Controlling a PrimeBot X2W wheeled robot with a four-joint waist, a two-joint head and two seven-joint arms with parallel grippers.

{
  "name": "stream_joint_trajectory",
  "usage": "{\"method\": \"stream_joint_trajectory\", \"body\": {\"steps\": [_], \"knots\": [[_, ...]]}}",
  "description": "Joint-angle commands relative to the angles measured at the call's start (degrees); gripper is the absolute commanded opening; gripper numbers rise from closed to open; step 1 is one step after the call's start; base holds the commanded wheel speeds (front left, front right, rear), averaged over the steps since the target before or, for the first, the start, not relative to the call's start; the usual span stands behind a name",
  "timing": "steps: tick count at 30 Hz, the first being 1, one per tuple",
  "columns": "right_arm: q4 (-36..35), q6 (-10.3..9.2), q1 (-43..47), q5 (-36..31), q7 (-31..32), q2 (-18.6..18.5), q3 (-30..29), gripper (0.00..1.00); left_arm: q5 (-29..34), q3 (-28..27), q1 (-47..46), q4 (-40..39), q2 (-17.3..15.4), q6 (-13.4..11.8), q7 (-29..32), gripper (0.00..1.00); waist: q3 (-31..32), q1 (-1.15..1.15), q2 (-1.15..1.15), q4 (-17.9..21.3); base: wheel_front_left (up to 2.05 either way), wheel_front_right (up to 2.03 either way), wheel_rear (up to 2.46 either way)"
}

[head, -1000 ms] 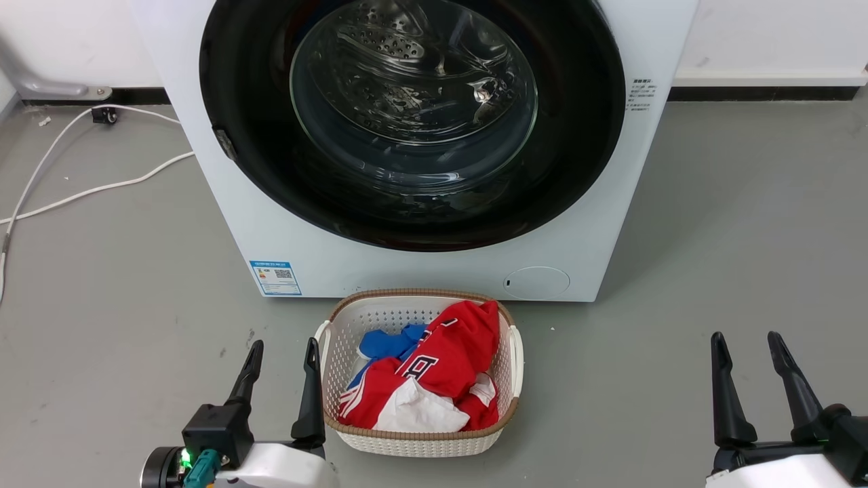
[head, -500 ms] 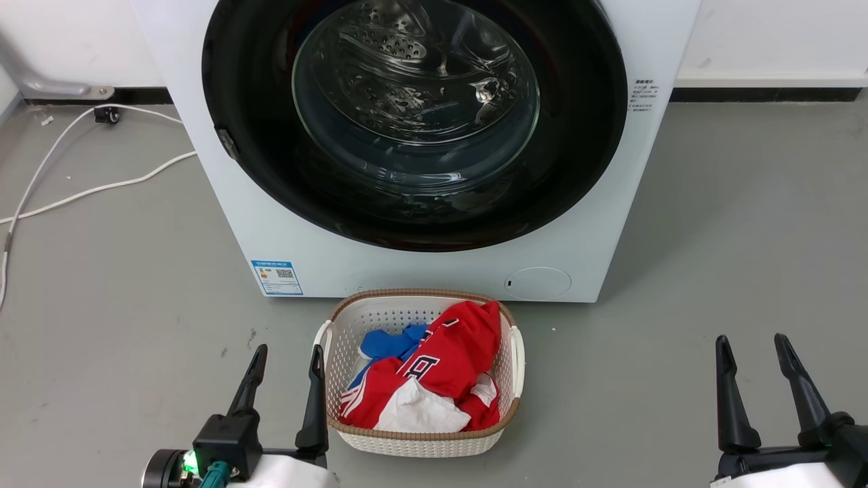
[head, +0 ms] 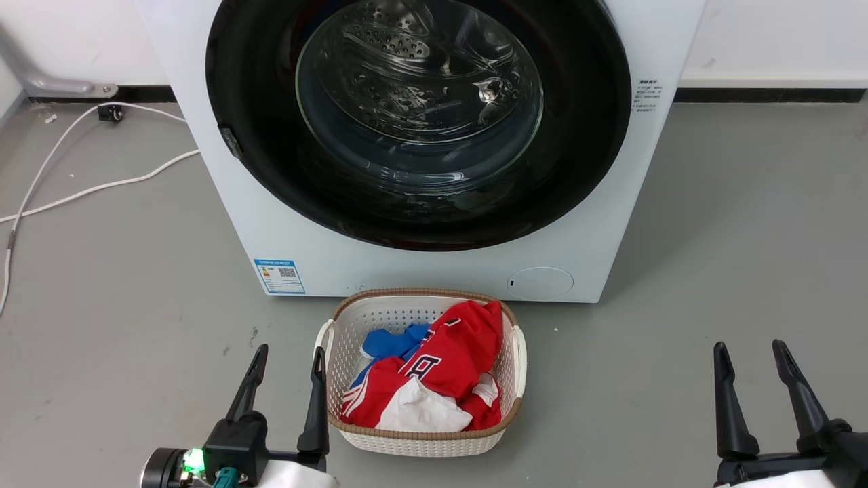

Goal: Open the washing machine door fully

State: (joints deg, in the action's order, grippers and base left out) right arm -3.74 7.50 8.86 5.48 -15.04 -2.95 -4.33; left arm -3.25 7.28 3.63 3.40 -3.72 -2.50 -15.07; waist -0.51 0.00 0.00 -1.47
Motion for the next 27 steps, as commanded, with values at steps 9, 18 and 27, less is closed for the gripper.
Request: {"method": "stream_joint_trajectory", "body": {"steps": [9,18,27], "knots": [[0.76,-0.01,0.10,1.45,-0.21,0.13,0.16,1.00,0.40,-0.95,0.70,0.66,0.46,0.90,-0.16,1.00,0.01,0.00,0.00,-0.03,0.00,0.00,0.00],[1.25,-0.01,-0.10,1.60,-0.21,0.13,0.25,1.00,1.06,-1.34,0.38,1.22,0.65,1.04,-0.16,1.00,-0.04,0.00,0.00,-0.09,0.00,0.00,0.00],[-0.32,-0.01,-0.87,8.48,-0.19,0.10,-0.05,0.00,1.17,-1.63,0.54,1.33,0.72,1.17,-0.16,1.00,-0.01,0.00,0.00,0.06,0.00,0.00,0.00]]}}
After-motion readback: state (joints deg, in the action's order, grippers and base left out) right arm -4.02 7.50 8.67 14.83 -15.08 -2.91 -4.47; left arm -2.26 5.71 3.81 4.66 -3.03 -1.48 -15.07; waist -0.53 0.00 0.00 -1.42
